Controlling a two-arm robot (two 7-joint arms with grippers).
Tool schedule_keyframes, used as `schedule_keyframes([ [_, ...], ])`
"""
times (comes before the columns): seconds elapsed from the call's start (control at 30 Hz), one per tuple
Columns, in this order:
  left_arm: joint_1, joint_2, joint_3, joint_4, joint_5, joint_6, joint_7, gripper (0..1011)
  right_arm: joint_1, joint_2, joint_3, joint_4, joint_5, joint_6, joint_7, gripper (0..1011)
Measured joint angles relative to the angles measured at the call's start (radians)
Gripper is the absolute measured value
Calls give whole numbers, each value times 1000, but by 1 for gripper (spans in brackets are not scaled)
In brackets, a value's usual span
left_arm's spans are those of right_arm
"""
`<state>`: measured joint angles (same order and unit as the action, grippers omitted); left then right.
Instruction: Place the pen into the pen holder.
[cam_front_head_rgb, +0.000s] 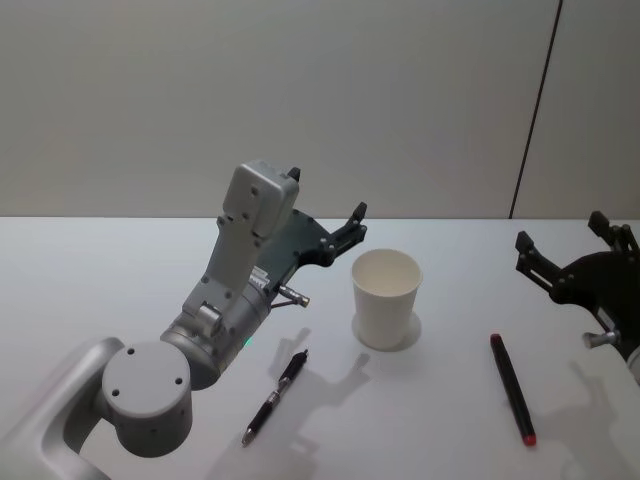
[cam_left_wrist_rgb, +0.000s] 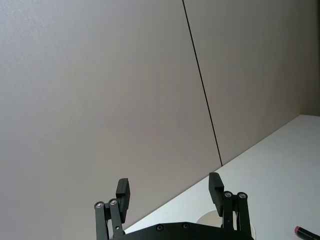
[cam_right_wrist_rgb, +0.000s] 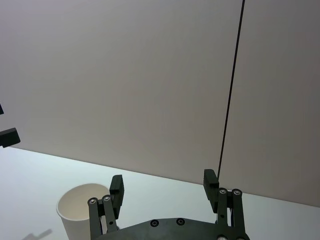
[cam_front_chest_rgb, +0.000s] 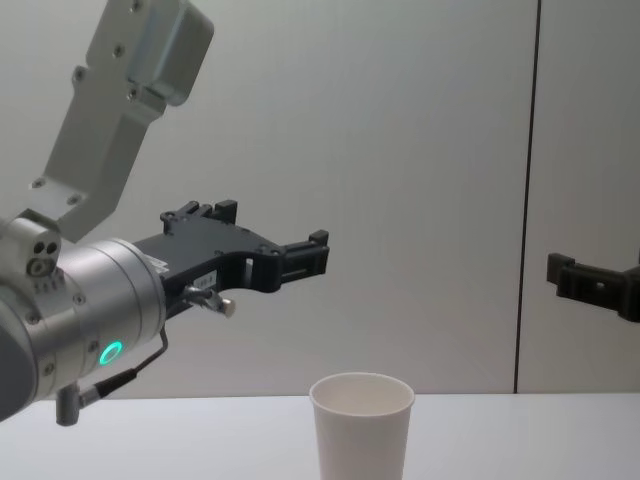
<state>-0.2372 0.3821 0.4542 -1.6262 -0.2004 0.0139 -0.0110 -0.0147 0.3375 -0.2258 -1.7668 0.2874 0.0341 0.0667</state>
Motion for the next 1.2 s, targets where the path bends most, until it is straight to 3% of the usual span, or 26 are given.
schedule_keyframes([
  [1.2, 0, 0, 0, 0, 0, 0, 0, 1004, 0, 0, 0, 0, 0, 0, 0, 1001],
])
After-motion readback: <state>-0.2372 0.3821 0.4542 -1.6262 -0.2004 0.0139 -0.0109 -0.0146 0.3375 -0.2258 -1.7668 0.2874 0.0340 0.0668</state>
